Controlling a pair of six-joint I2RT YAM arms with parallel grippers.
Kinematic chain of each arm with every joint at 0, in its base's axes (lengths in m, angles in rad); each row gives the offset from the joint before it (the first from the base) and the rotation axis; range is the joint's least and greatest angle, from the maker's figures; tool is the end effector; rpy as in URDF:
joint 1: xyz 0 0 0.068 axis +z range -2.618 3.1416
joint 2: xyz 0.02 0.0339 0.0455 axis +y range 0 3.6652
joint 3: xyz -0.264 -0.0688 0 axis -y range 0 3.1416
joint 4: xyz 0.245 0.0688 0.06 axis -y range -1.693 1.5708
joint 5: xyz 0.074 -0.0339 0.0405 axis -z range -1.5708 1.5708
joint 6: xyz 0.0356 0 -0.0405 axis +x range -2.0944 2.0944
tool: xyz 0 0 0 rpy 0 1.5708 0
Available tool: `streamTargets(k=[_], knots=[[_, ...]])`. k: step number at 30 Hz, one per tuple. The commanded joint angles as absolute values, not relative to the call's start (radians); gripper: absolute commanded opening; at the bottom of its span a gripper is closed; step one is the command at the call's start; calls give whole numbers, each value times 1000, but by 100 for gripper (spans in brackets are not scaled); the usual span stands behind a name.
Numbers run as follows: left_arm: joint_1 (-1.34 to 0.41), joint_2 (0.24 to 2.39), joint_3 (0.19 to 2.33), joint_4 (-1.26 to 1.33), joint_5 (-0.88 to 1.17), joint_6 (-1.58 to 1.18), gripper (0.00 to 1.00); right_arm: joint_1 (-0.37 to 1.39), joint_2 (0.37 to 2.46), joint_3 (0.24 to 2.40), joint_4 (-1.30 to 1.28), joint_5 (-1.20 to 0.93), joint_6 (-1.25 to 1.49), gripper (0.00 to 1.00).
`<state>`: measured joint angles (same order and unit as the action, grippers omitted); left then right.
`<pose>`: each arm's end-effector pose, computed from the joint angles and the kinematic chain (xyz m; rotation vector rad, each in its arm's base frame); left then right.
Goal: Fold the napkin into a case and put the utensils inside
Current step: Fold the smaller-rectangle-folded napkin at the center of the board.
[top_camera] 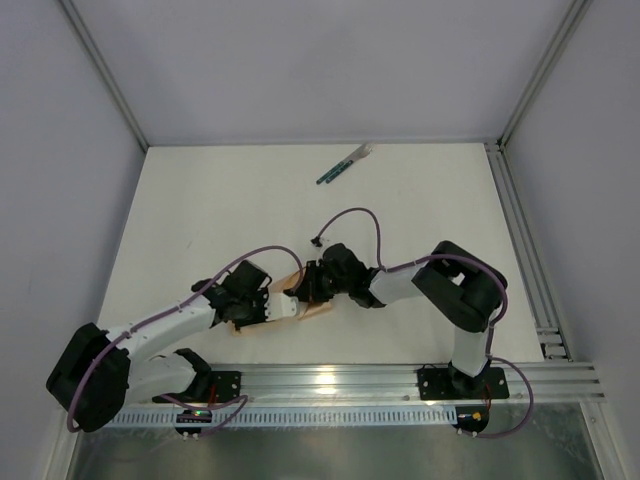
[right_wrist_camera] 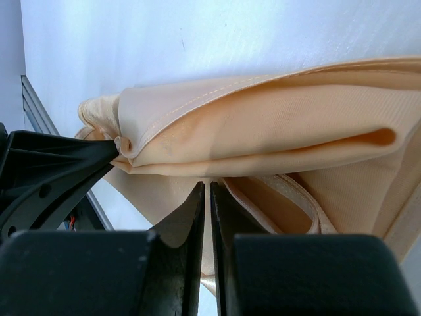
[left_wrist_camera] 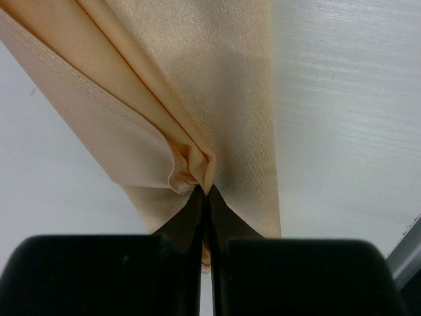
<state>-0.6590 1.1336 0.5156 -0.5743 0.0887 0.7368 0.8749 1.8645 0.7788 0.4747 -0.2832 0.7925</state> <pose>0.1428 -0.1146 0.1579 1.7905 2.0984 -0.1018 0.2183 0.2768 0.1154 -0.2809 2.4263 1.1721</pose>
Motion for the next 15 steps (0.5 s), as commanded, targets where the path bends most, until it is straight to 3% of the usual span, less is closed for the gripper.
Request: streamTargets(k=[1, 8, 15], knots=[[-664, 1137, 477, -589, 52, 767, 0, 862, 1862, 761, 416, -190, 767, 11], [-664, 1146, 443, -557, 41, 759, 0, 850, 1711, 825, 238, -189, 611, 18], [-664, 1114, 445, -543, 41, 733, 0, 770, 1498, 835, 55, -314, 508, 43]])
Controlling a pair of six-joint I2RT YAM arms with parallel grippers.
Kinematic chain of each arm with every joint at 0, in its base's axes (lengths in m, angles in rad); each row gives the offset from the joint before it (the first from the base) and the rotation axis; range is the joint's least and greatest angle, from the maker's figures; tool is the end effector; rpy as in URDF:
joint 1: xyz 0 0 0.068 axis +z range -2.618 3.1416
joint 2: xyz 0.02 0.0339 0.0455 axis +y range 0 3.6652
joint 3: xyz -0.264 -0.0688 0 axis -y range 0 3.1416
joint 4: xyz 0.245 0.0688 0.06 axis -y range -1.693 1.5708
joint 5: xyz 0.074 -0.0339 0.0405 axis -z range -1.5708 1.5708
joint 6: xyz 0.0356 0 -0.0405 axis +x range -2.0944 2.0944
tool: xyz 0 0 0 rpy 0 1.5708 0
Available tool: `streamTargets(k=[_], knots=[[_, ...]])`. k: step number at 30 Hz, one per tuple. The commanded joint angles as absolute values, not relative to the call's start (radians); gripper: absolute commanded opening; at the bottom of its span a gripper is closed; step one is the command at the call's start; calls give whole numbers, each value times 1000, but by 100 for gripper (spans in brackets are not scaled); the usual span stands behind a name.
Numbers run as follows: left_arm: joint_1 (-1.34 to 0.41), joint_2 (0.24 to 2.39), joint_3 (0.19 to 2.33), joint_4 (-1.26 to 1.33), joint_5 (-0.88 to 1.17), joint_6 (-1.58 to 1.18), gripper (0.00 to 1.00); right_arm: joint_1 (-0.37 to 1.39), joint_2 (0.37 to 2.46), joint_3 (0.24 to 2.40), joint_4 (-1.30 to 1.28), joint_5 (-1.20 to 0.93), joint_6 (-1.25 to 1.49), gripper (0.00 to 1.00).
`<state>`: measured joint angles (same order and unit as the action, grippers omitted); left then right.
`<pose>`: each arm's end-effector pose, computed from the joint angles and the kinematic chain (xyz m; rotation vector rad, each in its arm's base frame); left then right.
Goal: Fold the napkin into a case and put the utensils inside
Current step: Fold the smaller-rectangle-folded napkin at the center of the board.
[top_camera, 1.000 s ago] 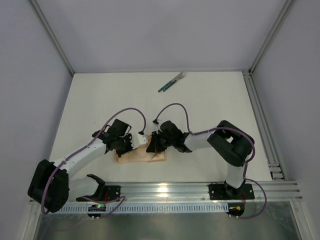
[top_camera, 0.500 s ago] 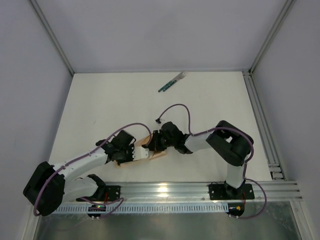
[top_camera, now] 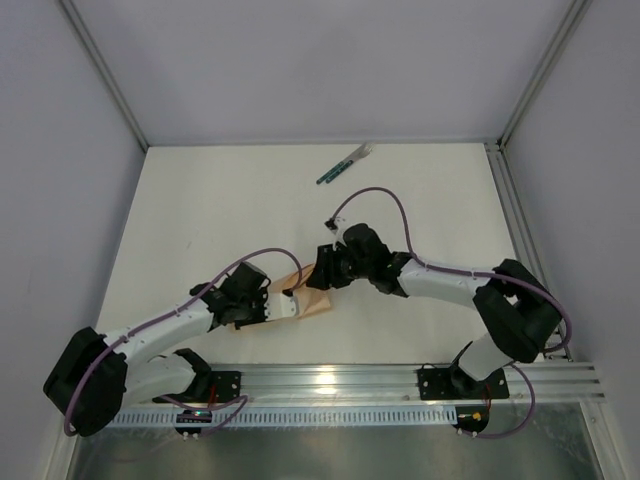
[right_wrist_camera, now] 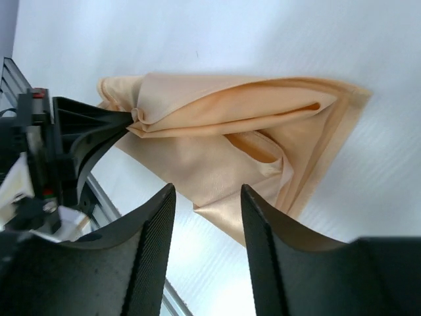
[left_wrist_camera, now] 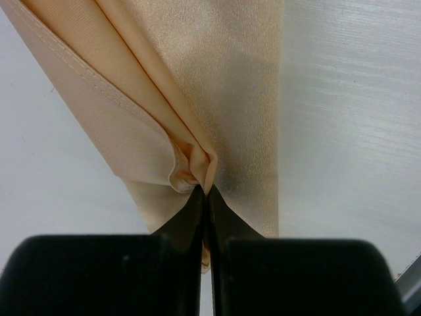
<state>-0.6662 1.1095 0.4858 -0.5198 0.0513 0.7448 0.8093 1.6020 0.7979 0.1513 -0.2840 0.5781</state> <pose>0.1418 -0.1138 0.1558 1.7702 2.0551 -0.0464 0.2187 0.2438 0.1768 -0.4469 2.3730 1.0259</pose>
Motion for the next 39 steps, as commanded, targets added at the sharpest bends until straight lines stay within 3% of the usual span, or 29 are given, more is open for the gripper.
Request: streamTargets(k=[1, 3, 6, 11, 14, 20, 24, 34, 39], knots=[[-666, 1111, 448, -548, 40, 730, 0, 755, 1482, 834, 28, -311, 491, 50], [-664, 1103, 449, -552, 41, 726, 0, 718, 1459, 847, 6, -304, 431, 54], [-664, 1089, 453, -561, 38, 718, 0, 709, 1459, 900, 9, -353, 121, 57], [-664, 1055, 456, -554, 14, 675, 0, 709, 1457, 893, 87, -515, -624, 60], [-664, 1042, 465, -551, 11, 661, 0, 707, 1509, 917, 9, -569, -957, 63], [-664, 1051, 502, -568, 18, 641, 0, 670, 1762, 1228, -384, -785, -1141, 67], [-664, 1046, 512, -578, 20, 634, 0, 672, 1899, 1380, -477, -842, -1095, 69], [-664, 1042, 512, -572, 29, 629, 0, 726, 2078, 1621, -799, -726, -1115, 70], [-664, 1040, 512, -575, 29, 630, 0, 747, 2135, 1667, -749, -631, -976, 71]])
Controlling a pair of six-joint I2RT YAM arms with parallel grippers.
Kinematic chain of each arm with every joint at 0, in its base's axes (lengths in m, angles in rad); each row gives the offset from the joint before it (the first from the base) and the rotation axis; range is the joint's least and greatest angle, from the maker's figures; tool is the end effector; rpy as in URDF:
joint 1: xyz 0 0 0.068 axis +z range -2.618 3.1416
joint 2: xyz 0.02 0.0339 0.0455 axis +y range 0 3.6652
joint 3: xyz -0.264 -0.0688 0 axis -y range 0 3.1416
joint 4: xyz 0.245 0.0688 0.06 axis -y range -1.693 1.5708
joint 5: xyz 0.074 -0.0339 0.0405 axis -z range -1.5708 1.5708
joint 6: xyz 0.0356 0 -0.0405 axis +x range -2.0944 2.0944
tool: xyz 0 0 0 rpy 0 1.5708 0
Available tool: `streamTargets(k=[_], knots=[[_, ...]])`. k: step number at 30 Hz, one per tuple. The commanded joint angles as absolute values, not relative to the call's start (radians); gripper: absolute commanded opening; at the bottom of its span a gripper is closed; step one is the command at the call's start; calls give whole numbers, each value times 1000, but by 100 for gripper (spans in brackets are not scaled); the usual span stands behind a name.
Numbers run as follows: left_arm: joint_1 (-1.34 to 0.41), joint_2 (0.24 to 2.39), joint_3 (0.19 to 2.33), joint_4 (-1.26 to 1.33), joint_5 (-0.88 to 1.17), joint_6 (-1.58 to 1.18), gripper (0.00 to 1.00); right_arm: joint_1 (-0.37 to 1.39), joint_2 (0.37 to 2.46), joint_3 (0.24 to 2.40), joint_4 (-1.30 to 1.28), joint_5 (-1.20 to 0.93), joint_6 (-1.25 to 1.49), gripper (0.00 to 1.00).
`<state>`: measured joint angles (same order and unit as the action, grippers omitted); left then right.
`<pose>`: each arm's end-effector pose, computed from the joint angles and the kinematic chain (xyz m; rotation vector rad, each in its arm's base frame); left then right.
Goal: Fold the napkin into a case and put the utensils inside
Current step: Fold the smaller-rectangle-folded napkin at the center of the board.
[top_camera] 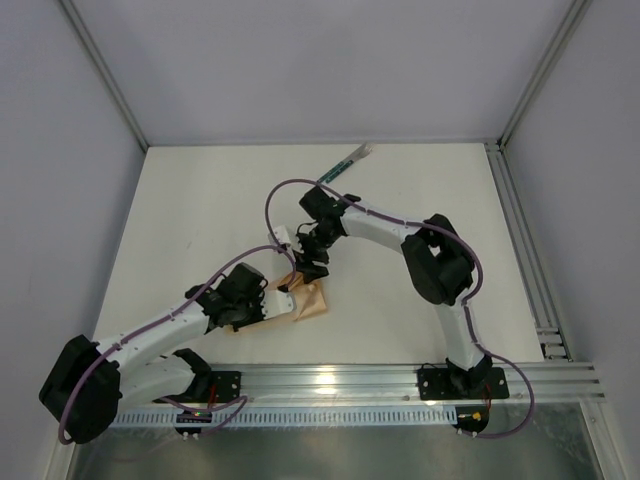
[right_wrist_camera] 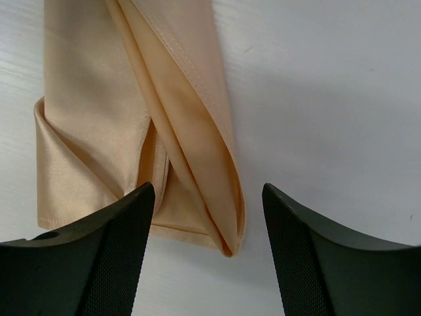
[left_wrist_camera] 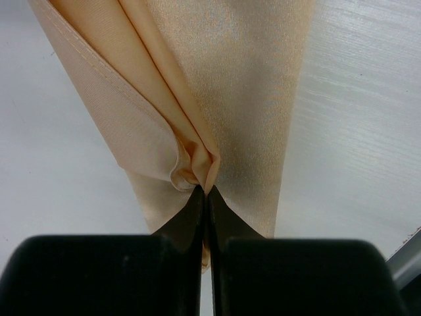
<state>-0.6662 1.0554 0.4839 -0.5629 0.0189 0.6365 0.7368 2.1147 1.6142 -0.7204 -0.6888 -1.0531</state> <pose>0.1369 -0.1085 0.1618 1.6446 2.1480 -0.0345 0.3071 0.3091 0.1791 -2.1082 1.4814 0.8393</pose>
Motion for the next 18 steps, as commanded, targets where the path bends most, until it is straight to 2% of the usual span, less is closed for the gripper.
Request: streamTargets(k=[1, 10, 12, 14, 15, 18], knots=[[-664, 1040, 514, -575, 32, 632, 0, 749, 2147, 1677, -739, -617, -954, 71], [-666, 1037, 519, -578, 32, 634, 0, 779, 2232, 1762, -810, -542, -890, 71], [-664, 1034, 517, -578, 28, 632, 0, 779, 2244, 1787, -830, -523, -881, 65], [-664, 1031, 517, -580, 17, 634, 0, 778, 2249, 1796, -853, -514, -882, 56], [-664, 1029, 518, -574, 11, 632, 0, 778, 2247, 1795, -854, -517, -882, 44], [-663, 1029, 520, -555, -47, 623, 0, 778, 2220, 1779, -847, -531, -856, 23]])
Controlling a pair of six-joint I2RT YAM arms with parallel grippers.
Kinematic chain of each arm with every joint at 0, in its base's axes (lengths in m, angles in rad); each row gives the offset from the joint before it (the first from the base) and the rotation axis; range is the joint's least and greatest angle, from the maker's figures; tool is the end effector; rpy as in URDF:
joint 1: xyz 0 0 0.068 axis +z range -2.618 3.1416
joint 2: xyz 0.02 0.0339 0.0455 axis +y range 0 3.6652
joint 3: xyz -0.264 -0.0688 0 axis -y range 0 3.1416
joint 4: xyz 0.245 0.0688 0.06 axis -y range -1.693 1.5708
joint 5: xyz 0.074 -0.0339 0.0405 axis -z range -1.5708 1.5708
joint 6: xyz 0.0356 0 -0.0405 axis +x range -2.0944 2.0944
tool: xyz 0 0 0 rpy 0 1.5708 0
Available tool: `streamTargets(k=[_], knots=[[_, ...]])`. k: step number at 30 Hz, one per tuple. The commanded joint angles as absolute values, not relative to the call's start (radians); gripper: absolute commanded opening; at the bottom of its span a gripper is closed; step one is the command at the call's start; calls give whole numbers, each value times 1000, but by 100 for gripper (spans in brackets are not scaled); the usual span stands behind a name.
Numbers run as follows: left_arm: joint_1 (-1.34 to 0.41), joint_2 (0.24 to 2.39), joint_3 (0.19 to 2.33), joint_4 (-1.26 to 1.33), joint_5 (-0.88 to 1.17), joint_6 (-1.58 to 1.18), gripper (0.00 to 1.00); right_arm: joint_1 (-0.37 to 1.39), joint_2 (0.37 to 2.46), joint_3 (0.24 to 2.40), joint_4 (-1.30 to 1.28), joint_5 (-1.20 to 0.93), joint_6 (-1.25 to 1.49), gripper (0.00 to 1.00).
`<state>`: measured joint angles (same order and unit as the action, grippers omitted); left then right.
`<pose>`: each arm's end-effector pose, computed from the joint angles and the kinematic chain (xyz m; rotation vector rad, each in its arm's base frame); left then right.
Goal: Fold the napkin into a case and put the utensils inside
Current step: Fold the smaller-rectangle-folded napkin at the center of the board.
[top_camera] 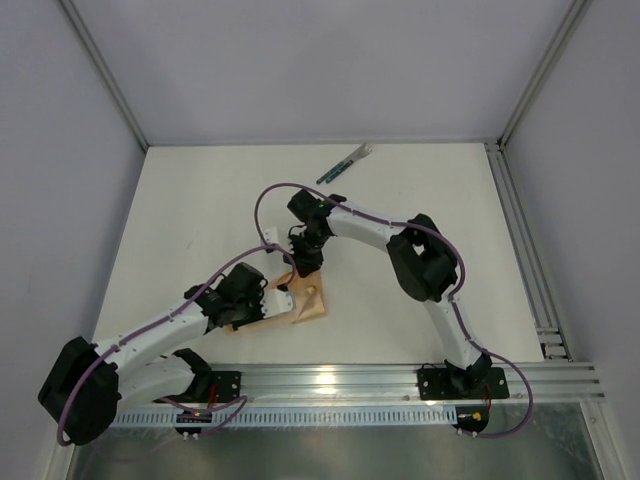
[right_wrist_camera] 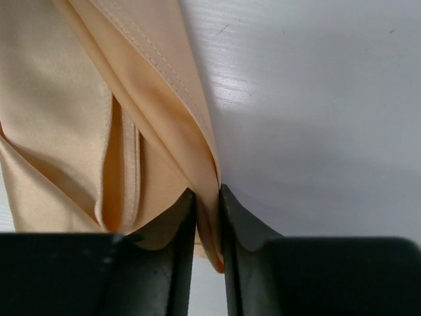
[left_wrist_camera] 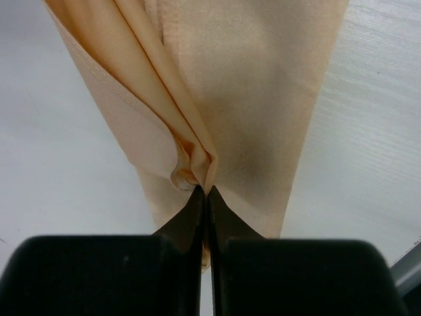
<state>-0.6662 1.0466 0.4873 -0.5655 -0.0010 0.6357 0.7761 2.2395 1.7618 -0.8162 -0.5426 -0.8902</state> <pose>0.1373 -0.1079 0.1640 1.6331 2.1446 -0.0080 0.3135 0.3335 0.1608 -2.1027 1.7672 0.7404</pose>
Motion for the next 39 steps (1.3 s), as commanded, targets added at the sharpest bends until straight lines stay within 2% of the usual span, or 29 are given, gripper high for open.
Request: streamTargets(k=[1, 7, 11, 17, 19, 21, 22, 23, 24, 26, 33, 36, 39], knots=[[-663, 1029, 520, -537, -69, 620, 0, 776, 2212, 1773, -825, -535, -845, 20], [-647, 1046, 546, -462, -133, 571, 0, 778, 2134, 1681, -709, -540, -734, 4], [-632, 1049, 554, -433, -173, 558, 0, 778, 2069, 1550, -612, -508, -664, 4], [-617, 1042, 574, -457, -140, 537, 8, 779, 1987, 1404, -450, -462, -520, 4], [-617, 1042, 578, -472, -123, 535, 1, 781, 1976, 1381, -417, -466, -500, 4], [-615, 1043, 575, -485, -106, 546, 0, 784, 1970, 1368, -393, -465, -476, 4], [-615, 1043, 572, -485, -106, 551, 0, 785, 1965, 1355, -385, -460, -469, 7], [-615, 1042, 560, -480, -109, 554, 0, 785, 1954, 1348, -373, -451, -460, 18], [-615, 1043, 552, -476, -112, 555, 0, 785, 1948, 1342, -350, -440, -428, 34], [-615, 1045, 546, -471, -110, 542, 0, 784, 1909, 1310, -312, -411, -401, 41], [-611, 1009, 531, -494, -91, 506, 0, 770, 1705, 1249, -207, -368, -336, 49], [-609, 999, 517, -505, -87, 502, 0, 773, 1632, 1204, -224, -412, -285, 51], [-604, 993, 522, -517, -77, 506, 0, 808, 1563, 1116, -244, -370, -218, 51]])
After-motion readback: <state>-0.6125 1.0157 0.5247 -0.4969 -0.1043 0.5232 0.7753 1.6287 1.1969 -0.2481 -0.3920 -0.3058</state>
